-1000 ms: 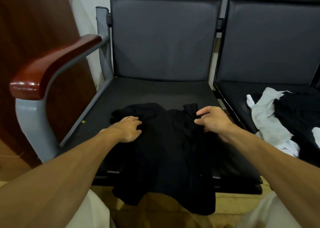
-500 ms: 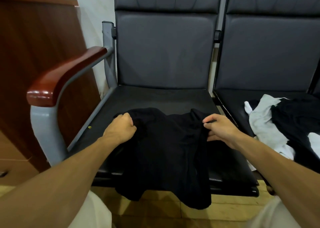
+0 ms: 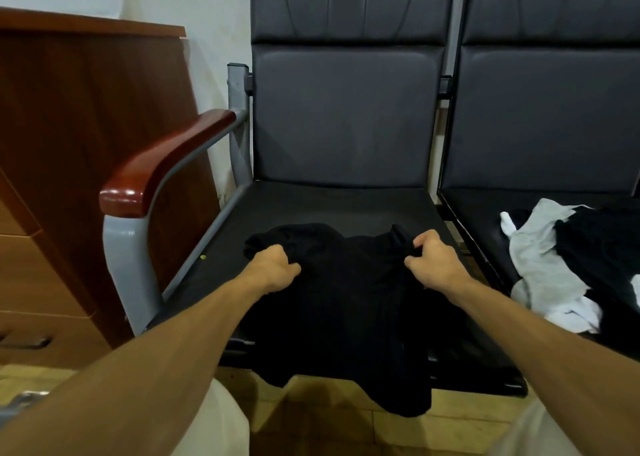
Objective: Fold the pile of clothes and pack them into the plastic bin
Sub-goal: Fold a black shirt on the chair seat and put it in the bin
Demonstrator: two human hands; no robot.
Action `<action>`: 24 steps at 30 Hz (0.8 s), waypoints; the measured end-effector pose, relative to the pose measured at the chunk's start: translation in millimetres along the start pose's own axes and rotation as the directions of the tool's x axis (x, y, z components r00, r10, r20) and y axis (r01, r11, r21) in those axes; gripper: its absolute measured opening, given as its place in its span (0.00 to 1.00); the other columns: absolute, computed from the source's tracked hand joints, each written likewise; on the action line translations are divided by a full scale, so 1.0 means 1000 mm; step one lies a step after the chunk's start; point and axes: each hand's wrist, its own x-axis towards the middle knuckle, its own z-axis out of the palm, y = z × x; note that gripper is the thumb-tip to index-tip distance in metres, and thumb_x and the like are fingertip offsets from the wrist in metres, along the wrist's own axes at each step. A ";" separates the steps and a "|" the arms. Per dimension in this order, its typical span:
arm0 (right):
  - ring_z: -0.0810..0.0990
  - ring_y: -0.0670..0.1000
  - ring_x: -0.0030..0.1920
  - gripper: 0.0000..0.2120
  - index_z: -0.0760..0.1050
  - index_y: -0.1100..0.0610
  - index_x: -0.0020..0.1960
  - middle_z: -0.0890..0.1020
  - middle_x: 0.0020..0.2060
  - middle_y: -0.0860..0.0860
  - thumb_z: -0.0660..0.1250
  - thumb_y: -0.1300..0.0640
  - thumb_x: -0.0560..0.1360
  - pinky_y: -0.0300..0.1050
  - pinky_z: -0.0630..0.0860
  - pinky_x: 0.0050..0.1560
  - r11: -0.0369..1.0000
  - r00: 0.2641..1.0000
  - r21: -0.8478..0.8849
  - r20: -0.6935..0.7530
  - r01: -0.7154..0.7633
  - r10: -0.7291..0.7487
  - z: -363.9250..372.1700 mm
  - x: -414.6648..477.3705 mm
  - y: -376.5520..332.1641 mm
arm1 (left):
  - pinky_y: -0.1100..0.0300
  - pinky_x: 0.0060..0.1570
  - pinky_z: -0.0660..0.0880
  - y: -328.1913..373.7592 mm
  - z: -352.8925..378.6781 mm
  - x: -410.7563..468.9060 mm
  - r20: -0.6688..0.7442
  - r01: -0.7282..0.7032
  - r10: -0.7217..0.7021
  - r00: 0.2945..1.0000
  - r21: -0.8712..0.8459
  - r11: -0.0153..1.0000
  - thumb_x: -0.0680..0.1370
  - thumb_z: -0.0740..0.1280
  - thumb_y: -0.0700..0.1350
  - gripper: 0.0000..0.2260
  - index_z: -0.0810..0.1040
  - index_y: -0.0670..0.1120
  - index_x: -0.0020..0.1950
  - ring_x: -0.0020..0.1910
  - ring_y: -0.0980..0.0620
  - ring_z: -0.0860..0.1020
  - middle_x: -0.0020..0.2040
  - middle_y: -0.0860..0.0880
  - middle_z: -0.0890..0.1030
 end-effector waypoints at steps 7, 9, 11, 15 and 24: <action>0.79 0.53 0.44 0.17 0.79 0.52 0.53 0.79 0.48 0.56 0.57 0.68 0.77 0.47 0.77 0.38 0.808 0.994 0.589 0.103 -0.026 -0.043 -0.032 -0.021 0.000 | 0.56 0.41 0.76 -0.001 -0.018 -0.016 -0.075 -0.003 -0.078 0.994 -0.736 0.678 0.76 0.66 0.35 0.06 0.77 0.47 0.47 0.45 0.46 0.79 0.48 0.41 0.80; 0.80 0.57 0.50 0.15 0.82 0.59 0.48 0.80 0.52 0.58 0.57 0.68 0.76 0.49 0.78 0.41 0.817 0.991 0.569 0.135 -0.098 0.025 -0.038 -0.026 0.002 | 0.57 0.45 0.78 0.002 -0.026 -0.029 0.059 0.036 0.013 0.998 -0.759 0.650 0.76 0.67 0.34 0.08 0.81 0.45 0.51 0.50 0.47 0.81 0.52 0.42 0.82; 0.81 0.61 0.52 0.12 0.81 0.63 0.51 0.80 0.53 0.61 0.58 0.67 0.77 0.50 0.79 0.41 0.859 0.971 0.475 0.219 -0.193 0.098 -0.042 -0.031 0.005 | 0.60 0.44 0.80 0.003 -0.032 -0.043 0.226 0.064 0.137 0.965 -0.702 0.709 0.76 0.67 0.34 0.10 0.82 0.45 0.55 0.50 0.49 0.82 0.53 0.43 0.83; 0.85 0.61 0.47 0.17 0.78 0.63 0.56 0.80 0.54 0.63 0.52 0.70 0.77 0.54 0.82 0.48 0.948 0.850 0.189 0.511 -0.256 0.128 -0.047 -0.044 0.009 | 0.61 0.38 0.80 -0.001 -0.036 -0.060 0.553 0.096 0.228 0.801 -0.495 0.864 0.80 0.64 0.41 0.12 0.79 0.42 0.62 0.43 0.50 0.83 0.51 0.43 0.82; 0.77 0.44 0.41 0.15 0.78 0.49 0.57 0.74 0.37 0.44 0.62 0.65 0.77 0.37 0.74 0.49 0.745 0.850 -0.497 0.496 0.446 -0.178 -0.043 -0.032 0.013 | 0.62 0.47 0.75 -0.025 -0.033 -0.017 0.120 -0.297 0.289 0.950 0.052 0.954 0.80 0.55 0.32 0.17 0.79 0.51 0.52 0.46 0.52 0.79 0.44 0.51 0.78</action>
